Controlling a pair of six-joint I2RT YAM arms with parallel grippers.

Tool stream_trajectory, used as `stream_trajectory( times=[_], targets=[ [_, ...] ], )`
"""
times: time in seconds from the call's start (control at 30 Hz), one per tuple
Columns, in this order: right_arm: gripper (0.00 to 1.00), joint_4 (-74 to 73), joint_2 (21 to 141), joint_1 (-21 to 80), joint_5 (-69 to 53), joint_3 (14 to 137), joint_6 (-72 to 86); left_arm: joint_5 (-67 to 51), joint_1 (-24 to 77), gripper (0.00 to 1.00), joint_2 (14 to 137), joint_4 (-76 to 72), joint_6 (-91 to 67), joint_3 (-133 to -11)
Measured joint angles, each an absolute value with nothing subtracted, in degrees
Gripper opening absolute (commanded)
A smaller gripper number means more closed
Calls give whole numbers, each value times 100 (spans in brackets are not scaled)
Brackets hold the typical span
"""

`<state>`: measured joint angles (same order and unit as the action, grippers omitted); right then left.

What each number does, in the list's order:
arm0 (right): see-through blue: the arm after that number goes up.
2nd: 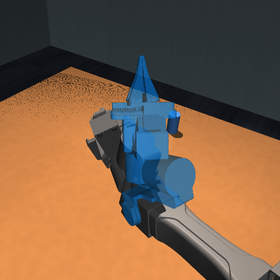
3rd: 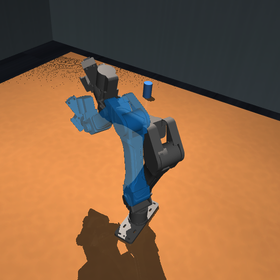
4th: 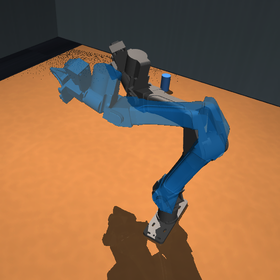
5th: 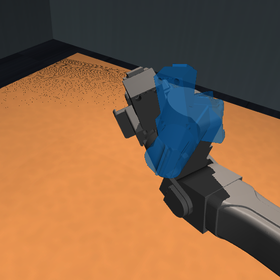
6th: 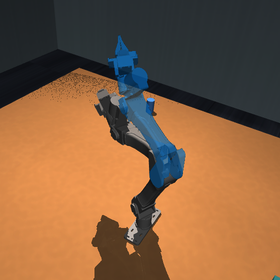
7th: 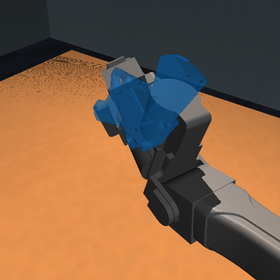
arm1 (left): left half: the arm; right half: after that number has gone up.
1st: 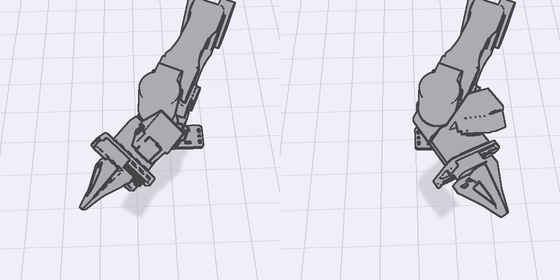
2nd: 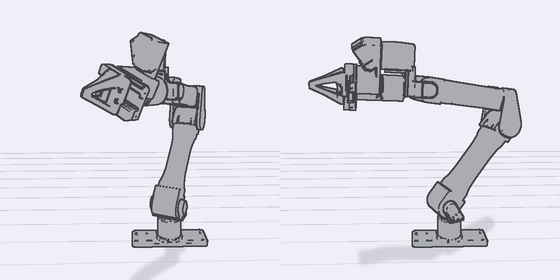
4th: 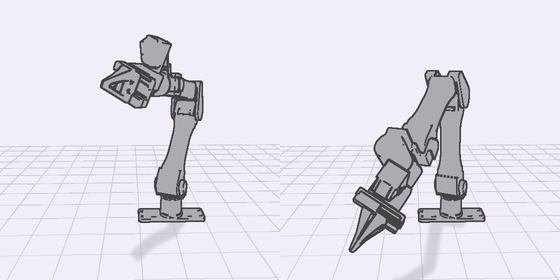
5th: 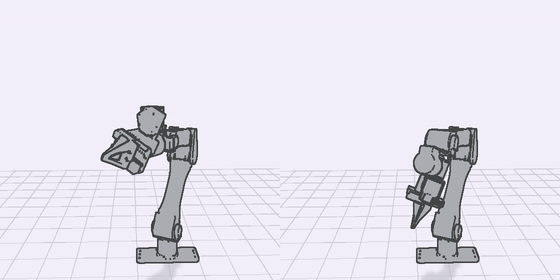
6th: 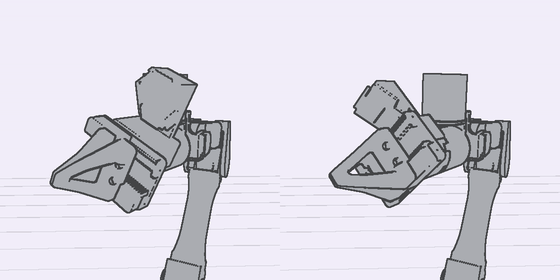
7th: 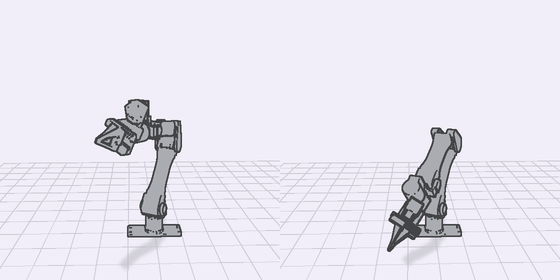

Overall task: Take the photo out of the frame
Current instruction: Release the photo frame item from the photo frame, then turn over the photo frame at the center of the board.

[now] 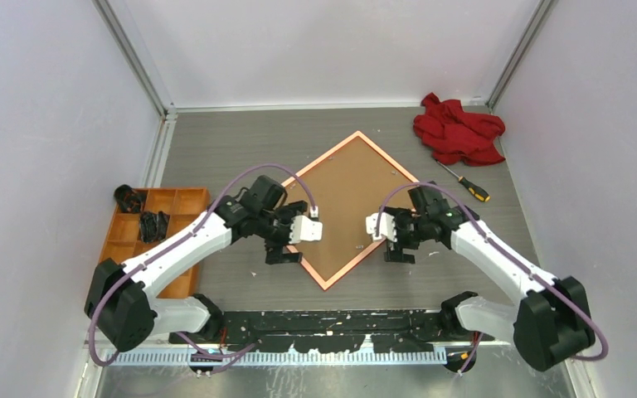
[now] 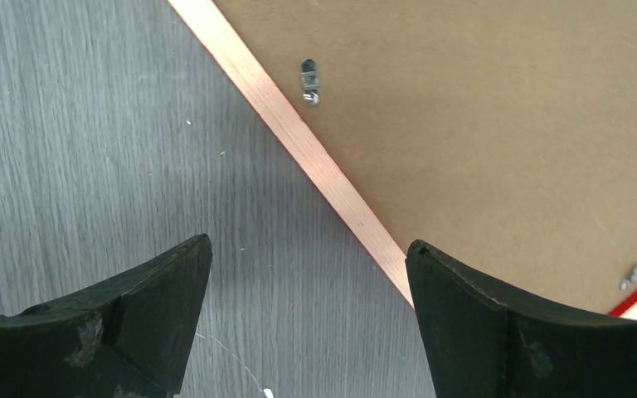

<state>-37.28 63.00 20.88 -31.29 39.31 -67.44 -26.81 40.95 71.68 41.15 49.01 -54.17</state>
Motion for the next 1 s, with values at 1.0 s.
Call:
stream_trajectory(
  times=[1.0],
  targets=[
    [47, -3315, 8777, 3544, -1870, 4823, -7188, -2718, 2847, 100, 5675, 3898, 5151, -4077]
  ],
)
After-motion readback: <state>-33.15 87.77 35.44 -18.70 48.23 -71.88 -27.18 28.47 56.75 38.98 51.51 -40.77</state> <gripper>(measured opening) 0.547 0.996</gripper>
